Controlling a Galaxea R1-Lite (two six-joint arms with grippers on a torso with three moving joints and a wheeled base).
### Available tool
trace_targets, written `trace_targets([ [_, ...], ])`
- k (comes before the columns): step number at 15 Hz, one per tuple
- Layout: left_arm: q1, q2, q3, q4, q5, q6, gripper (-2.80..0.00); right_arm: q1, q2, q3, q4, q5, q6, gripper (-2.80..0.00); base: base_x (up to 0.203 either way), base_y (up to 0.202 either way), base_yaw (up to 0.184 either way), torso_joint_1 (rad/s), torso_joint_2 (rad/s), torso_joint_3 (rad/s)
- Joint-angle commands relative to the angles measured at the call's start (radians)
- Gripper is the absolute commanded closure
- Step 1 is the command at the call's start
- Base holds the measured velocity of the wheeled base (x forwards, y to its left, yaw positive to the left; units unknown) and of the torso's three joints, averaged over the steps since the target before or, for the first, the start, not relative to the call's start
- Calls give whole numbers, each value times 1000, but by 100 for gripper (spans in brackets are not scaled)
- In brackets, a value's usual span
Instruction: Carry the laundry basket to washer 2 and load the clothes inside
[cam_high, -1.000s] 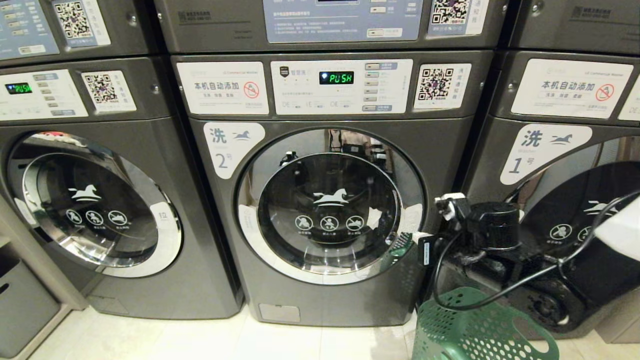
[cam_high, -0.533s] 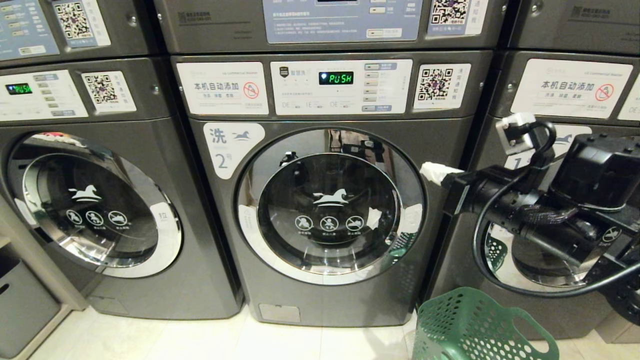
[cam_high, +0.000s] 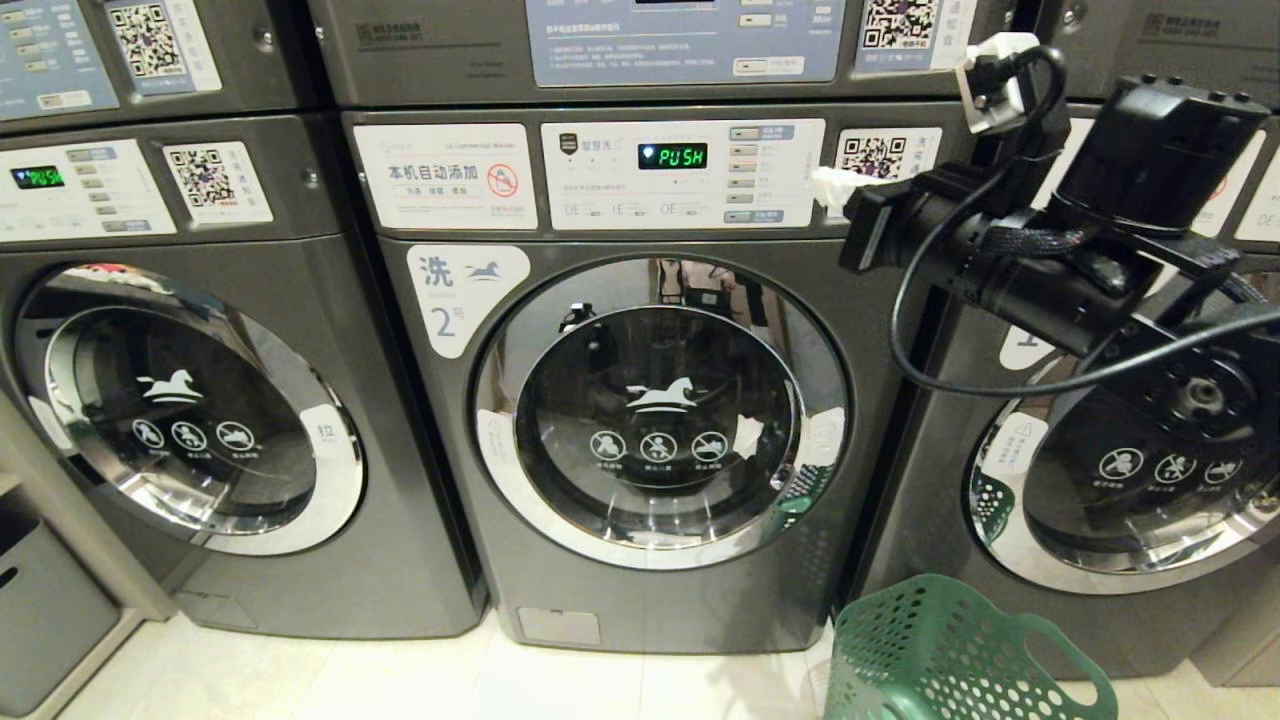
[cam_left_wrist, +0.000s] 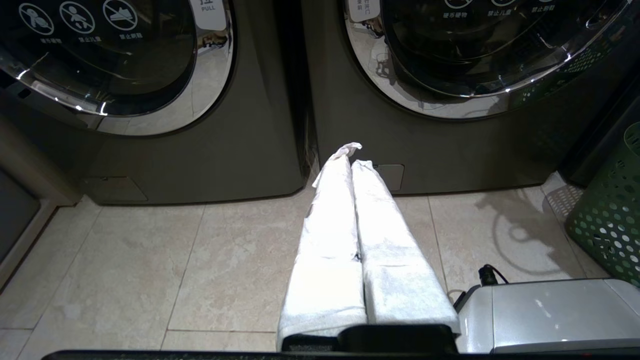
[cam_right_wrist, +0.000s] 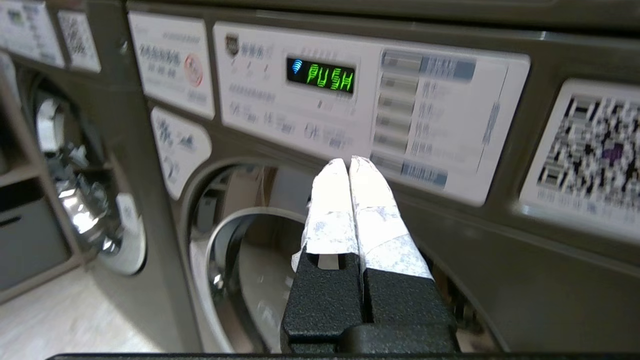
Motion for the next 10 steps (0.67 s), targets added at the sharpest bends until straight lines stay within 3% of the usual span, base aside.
trace_targets([
  [1,0,0,0,1,-1,0,0,2,111,-111,-3,-8,-1,0,0,0,0,0,0,0],
  [4,0,0,0,1,0,0,0,0,233,-240,6,-56,-10,0,0,0,0,0,0,0],
  [10,0,0,0,1,0,0,0,-5,394,-424,12,-64,-34,0,0,0,0,0,0,0],
])
